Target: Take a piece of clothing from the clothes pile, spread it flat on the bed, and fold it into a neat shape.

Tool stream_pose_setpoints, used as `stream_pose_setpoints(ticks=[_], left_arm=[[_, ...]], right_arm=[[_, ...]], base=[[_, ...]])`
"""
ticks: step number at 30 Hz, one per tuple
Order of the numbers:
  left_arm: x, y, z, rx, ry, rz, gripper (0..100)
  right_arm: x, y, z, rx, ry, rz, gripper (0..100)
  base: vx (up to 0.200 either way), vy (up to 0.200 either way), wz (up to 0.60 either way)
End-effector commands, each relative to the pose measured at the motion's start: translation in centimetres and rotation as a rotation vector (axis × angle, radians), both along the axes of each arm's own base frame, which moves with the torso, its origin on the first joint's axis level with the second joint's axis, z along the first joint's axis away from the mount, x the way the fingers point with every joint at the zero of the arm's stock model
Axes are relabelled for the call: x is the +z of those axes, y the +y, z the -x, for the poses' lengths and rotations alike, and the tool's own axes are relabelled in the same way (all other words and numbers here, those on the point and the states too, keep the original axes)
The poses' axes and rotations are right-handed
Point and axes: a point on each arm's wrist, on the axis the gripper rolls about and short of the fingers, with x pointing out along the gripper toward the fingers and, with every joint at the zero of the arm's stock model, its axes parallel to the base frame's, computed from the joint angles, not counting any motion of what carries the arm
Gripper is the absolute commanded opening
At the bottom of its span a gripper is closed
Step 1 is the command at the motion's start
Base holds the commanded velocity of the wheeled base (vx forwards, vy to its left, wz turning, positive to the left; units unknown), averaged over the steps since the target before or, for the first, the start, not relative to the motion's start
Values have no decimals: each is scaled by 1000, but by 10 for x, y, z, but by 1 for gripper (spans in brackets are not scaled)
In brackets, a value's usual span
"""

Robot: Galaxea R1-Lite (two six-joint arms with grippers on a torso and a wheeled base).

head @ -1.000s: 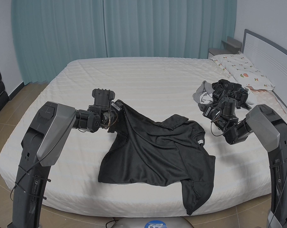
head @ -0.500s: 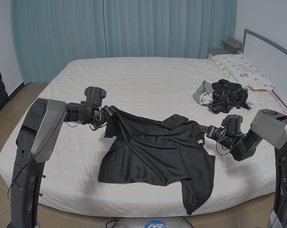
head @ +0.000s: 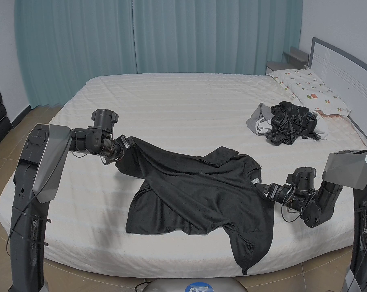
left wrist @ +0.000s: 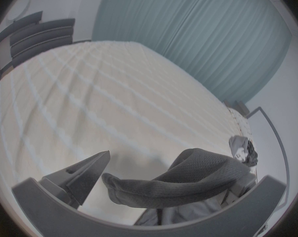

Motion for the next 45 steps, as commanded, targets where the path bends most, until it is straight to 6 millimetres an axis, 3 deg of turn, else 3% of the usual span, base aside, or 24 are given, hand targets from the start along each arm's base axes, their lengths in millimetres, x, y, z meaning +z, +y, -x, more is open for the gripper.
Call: stream_pose_setpoints(ticks=[1,4,9,16,21,31,38,39,45], left_arm=[[15,12,9,-67,58,78,100],[17,19,25,-146,214,125,100],[9,33,45,-249,385,40,100],[21,42,37,-205,291,113,100],[34,43,25,-62,190,239,100],[36,43,75,-161,285,324,100],[3,41,115,-138,205,297,100],[-1,39,119,-122,198,286,100],[-16,30,139,-37,197,274,100]], right_arm=[[-3,-4,18,23,26,-14,100],[-6,-5,27,34,37,-18,100],[-10,-6,36,49,42,-26,100],[-11,-7,42,44,62,-39,100],[-12,-7,47,49,93,-82,100],[-15,-8,60,40,153,-129,100],[-20,-3,59,40,187,-197,100],[-20,-3,60,37,192,-198,0],[-12,-8,69,19,214,-194,0]], base=[[0,0,0],[0,0,0],[0,0,0],[0,0,0],[0,0,0],[0,0,0],[0,0,0],[0,0,0],[0,0,0]])
